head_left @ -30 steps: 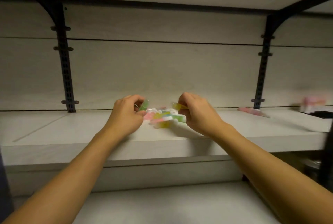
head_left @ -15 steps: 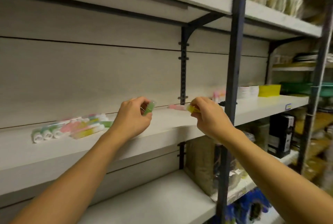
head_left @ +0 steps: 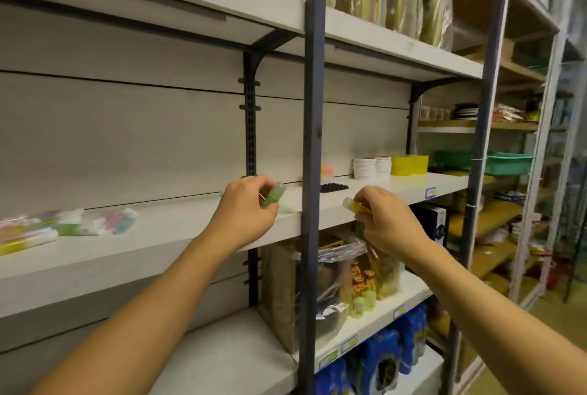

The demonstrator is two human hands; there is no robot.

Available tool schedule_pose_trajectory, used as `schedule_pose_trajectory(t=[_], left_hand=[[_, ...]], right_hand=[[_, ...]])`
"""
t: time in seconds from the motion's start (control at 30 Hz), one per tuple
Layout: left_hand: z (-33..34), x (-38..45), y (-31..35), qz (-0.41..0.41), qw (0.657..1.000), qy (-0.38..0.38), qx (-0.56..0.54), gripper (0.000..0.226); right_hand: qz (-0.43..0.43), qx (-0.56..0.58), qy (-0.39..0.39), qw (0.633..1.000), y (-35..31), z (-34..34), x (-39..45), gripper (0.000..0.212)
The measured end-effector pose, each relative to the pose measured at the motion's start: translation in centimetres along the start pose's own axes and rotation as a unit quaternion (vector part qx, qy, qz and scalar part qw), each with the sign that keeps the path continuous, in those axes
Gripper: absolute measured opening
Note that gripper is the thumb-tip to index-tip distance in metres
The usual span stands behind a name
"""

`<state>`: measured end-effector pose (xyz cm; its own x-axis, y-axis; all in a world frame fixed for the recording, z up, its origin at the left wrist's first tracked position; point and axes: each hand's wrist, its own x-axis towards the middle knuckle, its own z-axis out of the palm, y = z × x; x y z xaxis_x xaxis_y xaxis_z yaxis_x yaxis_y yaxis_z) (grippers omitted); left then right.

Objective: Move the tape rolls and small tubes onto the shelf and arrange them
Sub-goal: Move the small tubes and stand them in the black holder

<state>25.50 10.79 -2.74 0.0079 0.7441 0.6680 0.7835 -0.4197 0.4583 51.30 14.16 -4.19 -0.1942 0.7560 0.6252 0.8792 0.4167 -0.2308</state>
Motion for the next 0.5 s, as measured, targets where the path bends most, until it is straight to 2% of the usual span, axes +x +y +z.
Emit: schedule_pose_trajectory(t=[0.23,0.5], left_hand=[[5.7,1.3,4.5,-0.002,1.000,-0.006,-0.001,0.027],[10.3,3.1,7.2,0.006,0.999,-0.031,0.014,0.032]], right_hand=[[0.007,0.010,-0.005,1.000,7.9,-1.7,-0.3,0.027],[0.021,0.020,-0.027,0.999,13.6,-1.4,-0.3,0.024]])
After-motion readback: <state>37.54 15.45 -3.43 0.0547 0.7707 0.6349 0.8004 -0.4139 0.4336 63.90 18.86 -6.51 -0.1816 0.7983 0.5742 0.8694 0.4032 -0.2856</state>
